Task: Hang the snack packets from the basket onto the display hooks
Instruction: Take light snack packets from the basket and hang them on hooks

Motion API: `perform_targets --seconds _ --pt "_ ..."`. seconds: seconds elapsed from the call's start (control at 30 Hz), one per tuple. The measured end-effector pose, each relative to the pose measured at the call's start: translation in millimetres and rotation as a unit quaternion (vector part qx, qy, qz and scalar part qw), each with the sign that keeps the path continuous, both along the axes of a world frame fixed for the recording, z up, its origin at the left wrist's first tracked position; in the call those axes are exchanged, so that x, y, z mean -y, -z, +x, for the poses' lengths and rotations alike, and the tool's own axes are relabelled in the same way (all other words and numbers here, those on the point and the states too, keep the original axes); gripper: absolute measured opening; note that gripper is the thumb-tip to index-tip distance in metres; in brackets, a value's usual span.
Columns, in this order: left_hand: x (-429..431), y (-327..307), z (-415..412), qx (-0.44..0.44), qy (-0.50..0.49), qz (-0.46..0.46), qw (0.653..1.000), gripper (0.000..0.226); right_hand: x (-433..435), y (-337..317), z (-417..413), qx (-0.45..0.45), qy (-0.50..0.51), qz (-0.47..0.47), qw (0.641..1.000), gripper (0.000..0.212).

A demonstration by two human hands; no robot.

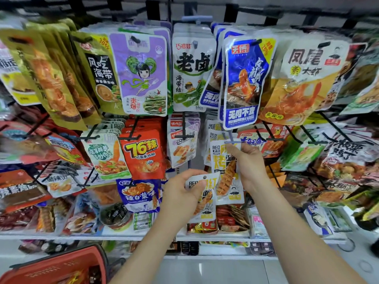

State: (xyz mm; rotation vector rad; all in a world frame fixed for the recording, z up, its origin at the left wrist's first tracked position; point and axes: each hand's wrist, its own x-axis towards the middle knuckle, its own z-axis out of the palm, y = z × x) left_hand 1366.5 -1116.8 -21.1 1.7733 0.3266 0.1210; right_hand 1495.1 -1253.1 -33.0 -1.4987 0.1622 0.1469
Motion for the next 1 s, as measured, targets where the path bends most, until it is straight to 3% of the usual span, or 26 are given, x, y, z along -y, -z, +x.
perform_targets --seconds 0.23,0.53,0.7,0.9,1.0 --pt "5 -3 6 0.004 -0.011 -0.006 1.000 0.010 -2 5 -2 0.008 0.010 0.012 1.000 0.009" --pt "4 -2 20 0.009 -0.001 0.021 1.000 0.004 -1 2 -7 0.036 -0.008 0.058 0.998 0.006" --pt "5 0 23 0.005 -0.001 0.033 0.999 0.008 -7 6 1 0.032 0.006 0.038 0.999 0.002" --pt "4 4 24 0.008 -0.007 0.021 1.000 0.002 -5 9 -3 0.062 -0.004 0.045 0.997 0.014" --pt "3 5 25 0.004 -0.007 0.021 1.000 0.003 -5 7 -6 0.063 -0.014 0.057 0.996 0.041"
